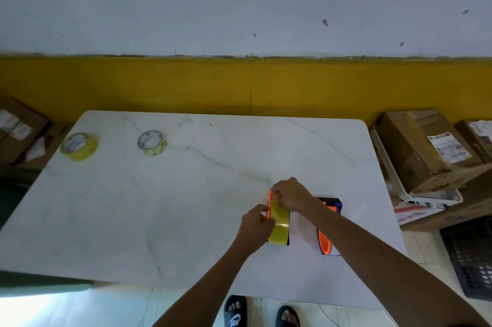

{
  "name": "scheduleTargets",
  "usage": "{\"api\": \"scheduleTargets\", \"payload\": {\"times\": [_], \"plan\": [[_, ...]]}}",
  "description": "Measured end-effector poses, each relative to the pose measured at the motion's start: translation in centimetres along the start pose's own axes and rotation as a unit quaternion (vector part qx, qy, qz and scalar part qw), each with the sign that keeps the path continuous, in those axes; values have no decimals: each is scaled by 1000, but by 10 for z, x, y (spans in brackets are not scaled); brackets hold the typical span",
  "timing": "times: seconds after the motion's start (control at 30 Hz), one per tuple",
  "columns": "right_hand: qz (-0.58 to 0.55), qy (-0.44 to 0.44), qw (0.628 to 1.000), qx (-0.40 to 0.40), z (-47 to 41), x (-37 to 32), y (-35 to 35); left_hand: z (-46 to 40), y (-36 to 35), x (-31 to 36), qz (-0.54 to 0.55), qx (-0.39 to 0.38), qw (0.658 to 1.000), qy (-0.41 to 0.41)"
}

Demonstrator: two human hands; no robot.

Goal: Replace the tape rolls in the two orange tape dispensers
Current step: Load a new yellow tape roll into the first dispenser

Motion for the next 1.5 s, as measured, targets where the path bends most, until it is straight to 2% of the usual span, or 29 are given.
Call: {"api": "scheduleTargets", "payload": {"times": [0.33, 0.6, 0.87, 0.97, 1.1, 1.27, 1.43, 1.5], "plan": [[9, -1, 999, -52, -33, 17, 4, -10, 0, -7, -26, 47, 999, -12], [-18, 0, 1000, -8, -36, 29, -6, -14, 2, -7, 9, 31, 999, -37], [-27, 25, 999, 9, -38, 30, -12, -15, -3, -10, -28, 35, 996, -81], [-49, 14, 999, 17, -39, 33, -10, -16, -5, -12, -58, 47, 992, -100], [-58, -5, 996, 74, -37, 34, -3, -18, -2, -8, -136, 66, 981, -119], [-30, -47, 994, 96, -43, 22, -7, -20, 8, 0, -219, 96, 968, -82], [9, -56, 990, 131, -43, 16, -9, -19, 13, 3, -264, 103, 956, -73], [-8, -62, 989, 132, -45, 14, -10, -19, 12, 4, -268, 98, 956, -63]]}}
Point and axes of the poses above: each hand's wrist, its own z-axis away from the middle knuckle, its own y-axis out of the back of the hand, x = y × z, the point moved 6 cm from there along -z, towards the middle knuckle, and after that the axes turned 1 degree about z, right-handed, at the moved point
